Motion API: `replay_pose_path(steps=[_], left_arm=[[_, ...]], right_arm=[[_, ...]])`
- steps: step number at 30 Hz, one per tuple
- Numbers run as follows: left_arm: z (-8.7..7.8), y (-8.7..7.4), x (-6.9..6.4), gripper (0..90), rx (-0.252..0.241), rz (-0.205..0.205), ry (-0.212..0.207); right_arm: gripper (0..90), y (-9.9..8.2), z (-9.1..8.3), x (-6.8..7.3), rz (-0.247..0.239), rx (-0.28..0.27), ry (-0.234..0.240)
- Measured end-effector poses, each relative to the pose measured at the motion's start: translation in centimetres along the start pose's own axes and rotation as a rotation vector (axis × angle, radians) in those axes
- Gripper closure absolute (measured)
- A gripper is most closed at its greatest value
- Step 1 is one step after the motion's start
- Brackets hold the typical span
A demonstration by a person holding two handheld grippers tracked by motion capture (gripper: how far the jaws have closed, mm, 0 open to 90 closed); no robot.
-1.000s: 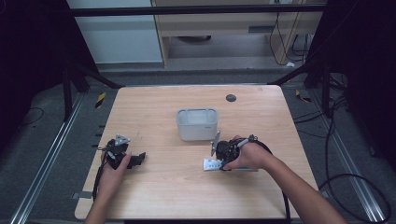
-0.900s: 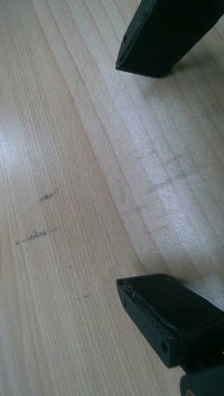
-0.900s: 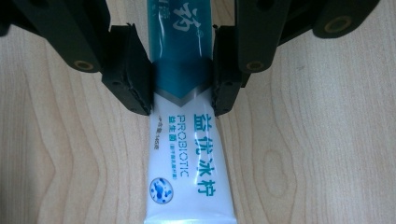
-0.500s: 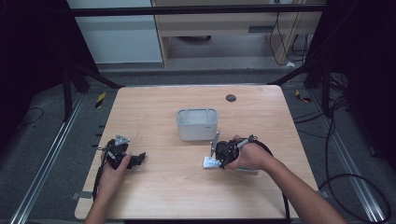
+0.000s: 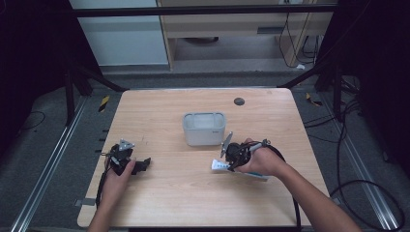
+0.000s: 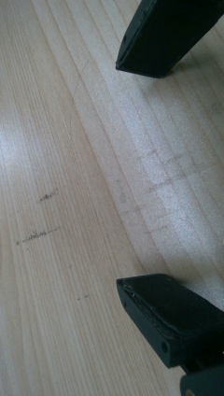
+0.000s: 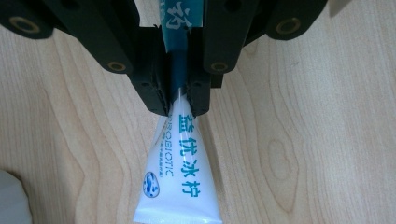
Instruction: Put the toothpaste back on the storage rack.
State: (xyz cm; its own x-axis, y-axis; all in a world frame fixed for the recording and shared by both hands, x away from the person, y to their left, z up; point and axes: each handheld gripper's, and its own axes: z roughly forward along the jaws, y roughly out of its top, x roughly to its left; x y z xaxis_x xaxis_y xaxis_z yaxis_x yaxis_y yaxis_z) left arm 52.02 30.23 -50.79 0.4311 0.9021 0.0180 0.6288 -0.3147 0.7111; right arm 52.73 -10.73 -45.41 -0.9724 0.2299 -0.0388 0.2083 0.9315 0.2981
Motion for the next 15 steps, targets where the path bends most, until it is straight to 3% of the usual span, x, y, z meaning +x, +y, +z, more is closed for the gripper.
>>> replay_pose_path(steps=[11, 15], left_arm=[[0.0, 0.0, 0.0, 0.0, 0.000, 0.000, 0.000], [0.0, 0.0, 0.0, 0.0, 0.000, 0.000, 0.000]], right_arm=[[79.8, -0.2, -1.6, -0.3, 0.041, -0.025, -0.022], [79.7, -0.4, -3.1, -0.8, 0.063, -0.055, -0.056]])
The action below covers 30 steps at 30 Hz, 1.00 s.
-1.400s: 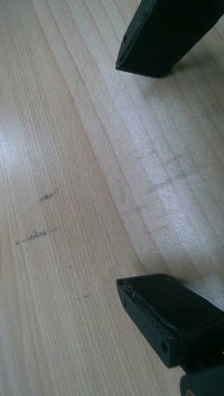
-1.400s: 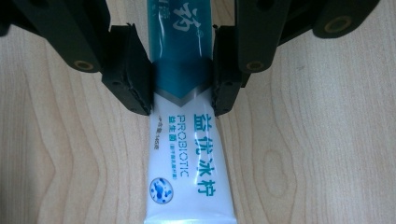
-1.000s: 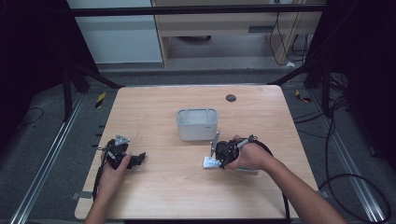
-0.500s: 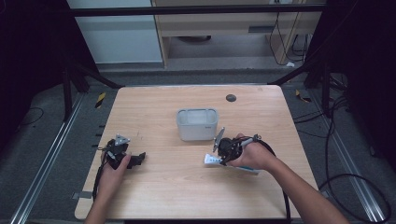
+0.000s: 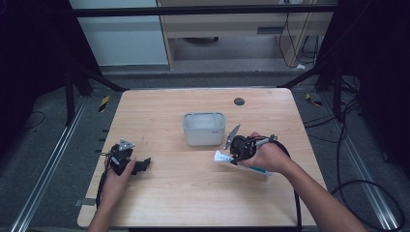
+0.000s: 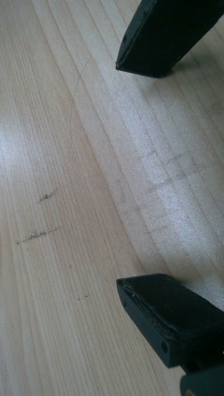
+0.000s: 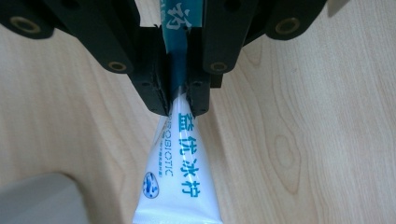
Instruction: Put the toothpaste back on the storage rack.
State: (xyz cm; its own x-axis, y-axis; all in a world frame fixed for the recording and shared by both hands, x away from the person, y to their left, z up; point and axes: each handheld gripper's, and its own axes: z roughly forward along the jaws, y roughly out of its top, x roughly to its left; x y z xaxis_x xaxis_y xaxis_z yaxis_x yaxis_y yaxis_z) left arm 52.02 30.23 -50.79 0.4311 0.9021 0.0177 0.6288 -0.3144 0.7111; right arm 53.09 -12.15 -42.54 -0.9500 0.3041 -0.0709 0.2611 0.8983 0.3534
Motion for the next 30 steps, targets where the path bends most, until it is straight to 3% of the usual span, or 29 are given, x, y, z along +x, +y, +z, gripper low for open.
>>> replay_pose_path(steps=[8, 15, 30], left_arm=[[0.0, 0.0, 0.0, 0.0, 0.000, 0.002, 0.001], [0.0, 0.0, 0.0, 0.0, 0.000, 0.003, 0.001], [0.0, 0.0, 0.0, 0.0, 0.000, 0.002, 0.001]], right_arm=[[79.8, -0.3, -2.1, -0.7, 0.059, -0.080, -0.035], [79.8, -0.3, -4.5, -0.8, 0.103, -0.203, -0.060], [79.7, 3.1, -6.7, 0.4, 0.139, -0.380, -0.128]])
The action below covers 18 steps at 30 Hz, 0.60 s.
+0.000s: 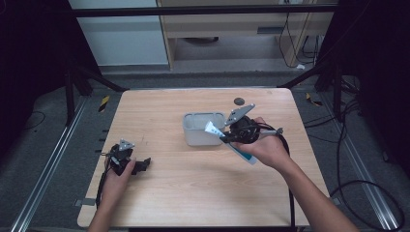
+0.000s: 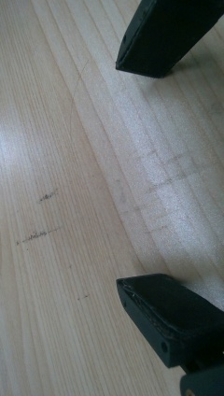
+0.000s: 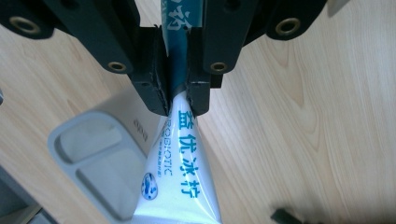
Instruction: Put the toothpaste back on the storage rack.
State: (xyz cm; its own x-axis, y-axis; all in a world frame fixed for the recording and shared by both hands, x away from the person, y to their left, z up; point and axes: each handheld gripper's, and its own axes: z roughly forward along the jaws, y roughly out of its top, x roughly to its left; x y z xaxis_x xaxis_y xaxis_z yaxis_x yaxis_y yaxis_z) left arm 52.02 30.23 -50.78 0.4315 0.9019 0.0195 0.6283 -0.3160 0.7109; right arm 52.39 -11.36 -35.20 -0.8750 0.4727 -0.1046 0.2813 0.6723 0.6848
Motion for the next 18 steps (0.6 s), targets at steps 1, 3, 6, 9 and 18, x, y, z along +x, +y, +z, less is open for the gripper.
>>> replay_pose_path(steps=[1, 3, 6, 9, 18], left_arm=[[0.0, 0.0, 0.0, 0.0, 0.000, 0.000, 0.000], [0.0, 0.0, 0.0, 0.0, 0.000, 0.000, 0.000], [0.0, 0.0, 0.0, 0.0, 0.000, 0.000, 0.000], [0.0, 0.0, 0.0, 0.0, 0.000, 0.000, 0.000], [0.0, 0.0, 0.0, 0.0, 0.000, 0.002, 0.001]], right_arm=[[79.7, 0.0, 0.0, 0.0, 0.000, 0.000, 0.000], [79.7, 0.6, 0.0, 0.3, 0.010, -0.026, -0.008], [79.7, 1.5, 0.2, 0.7, 0.029, -0.062, -0.019], [79.7, 2.5, 0.4, 1.0, 0.041, -0.093, -0.040], [79.9, 5.0, 0.6, 1.7, 0.082, -0.223, -0.073]])
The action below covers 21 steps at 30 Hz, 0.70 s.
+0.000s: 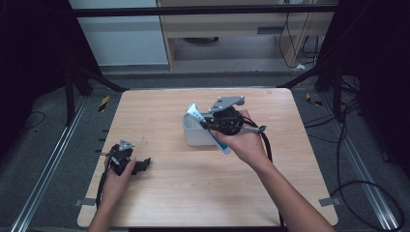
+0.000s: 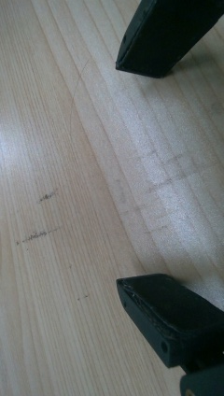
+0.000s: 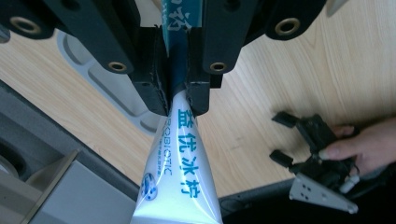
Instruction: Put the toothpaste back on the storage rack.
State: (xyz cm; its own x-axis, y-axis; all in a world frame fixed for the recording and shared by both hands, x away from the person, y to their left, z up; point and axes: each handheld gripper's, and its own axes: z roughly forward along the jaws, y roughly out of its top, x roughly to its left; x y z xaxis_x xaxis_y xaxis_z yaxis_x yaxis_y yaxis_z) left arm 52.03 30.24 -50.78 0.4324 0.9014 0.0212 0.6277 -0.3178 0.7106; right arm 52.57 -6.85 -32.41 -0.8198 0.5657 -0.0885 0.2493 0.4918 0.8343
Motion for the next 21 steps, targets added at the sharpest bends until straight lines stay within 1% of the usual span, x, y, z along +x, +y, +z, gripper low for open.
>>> replay_pose_path(steps=[6, 9, 11, 14, 15, 21], left_arm=[[0.0, 0.0, 0.0, 0.0, 0.000, -0.003, -0.001], [0.0, 0.0, 0.0, 0.0, 0.000, -0.003, -0.001], [0.0, 0.0, 0.0, 0.0, 0.000, -0.002, -0.001], [0.0, 0.0, 0.0, 0.0, 0.000, -0.003, -0.001], [0.0, 0.0, 0.0, 0.0, 0.000, -0.003, -0.001], [0.0, 0.0, 0.0, 0.0, 0.000, -0.003, -0.001]], right_arm=[[80.0, 1.2, 0.0, 0.2, 0.018, -0.045, -0.010], [80.0, 1.5, -0.1, 0.0, 0.025, -0.053, -0.017], [80.0, 1.6, -0.1, 0.0, 0.027, -0.053, -0.017], [80.0, 1.6, -0.2, -0.3, 0.048, -0.065, -0.030], [80.0, 1.6, -0.2, -0.3, 0.048, -0.065, -0.030], [79.9, 1.8, -0.2, -0.6, 0.074, -0.078, -0.057]])
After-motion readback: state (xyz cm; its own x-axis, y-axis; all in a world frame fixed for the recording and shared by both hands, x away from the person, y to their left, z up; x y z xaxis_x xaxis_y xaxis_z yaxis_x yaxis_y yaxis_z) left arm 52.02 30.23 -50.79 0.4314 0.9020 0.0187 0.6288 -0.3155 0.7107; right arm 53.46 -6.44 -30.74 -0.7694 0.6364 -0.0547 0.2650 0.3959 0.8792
